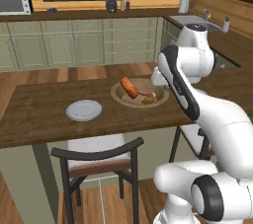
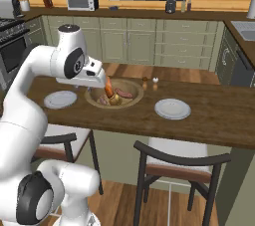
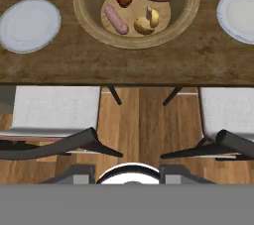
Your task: Place one bun and one sausage from the bowl on each plate.
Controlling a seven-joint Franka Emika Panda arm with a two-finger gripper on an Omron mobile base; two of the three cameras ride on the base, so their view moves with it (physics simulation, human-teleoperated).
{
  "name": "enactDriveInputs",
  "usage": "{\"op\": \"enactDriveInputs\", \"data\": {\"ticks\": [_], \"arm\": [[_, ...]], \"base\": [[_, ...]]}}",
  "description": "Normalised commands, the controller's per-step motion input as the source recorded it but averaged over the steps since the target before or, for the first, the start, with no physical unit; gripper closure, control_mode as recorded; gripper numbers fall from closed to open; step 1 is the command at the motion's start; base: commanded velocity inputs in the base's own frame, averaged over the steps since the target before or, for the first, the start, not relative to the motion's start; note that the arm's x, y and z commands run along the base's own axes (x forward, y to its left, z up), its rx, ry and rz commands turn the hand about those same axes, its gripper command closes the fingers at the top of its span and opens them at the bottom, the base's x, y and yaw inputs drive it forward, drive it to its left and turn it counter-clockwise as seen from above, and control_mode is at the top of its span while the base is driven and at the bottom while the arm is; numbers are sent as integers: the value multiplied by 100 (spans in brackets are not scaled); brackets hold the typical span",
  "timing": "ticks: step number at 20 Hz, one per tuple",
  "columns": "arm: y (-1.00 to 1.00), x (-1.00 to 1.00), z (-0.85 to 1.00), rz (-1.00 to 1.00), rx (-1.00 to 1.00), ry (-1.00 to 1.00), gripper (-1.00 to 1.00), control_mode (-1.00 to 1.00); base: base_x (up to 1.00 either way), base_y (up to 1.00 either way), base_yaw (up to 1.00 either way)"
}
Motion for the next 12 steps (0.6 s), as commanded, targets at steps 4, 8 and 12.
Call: {"op": "enactDriveInputs", "data": {"ticks": [4,8,12], "arm": [[0,53,-2,0,0,3,-100,-100],[0,100,-2,0,0,7,-100,-100],[15,100,-26,0,0,8,-100,-100]], "base": [[0,0,0],[0,0,0],[0,0,0]]}}
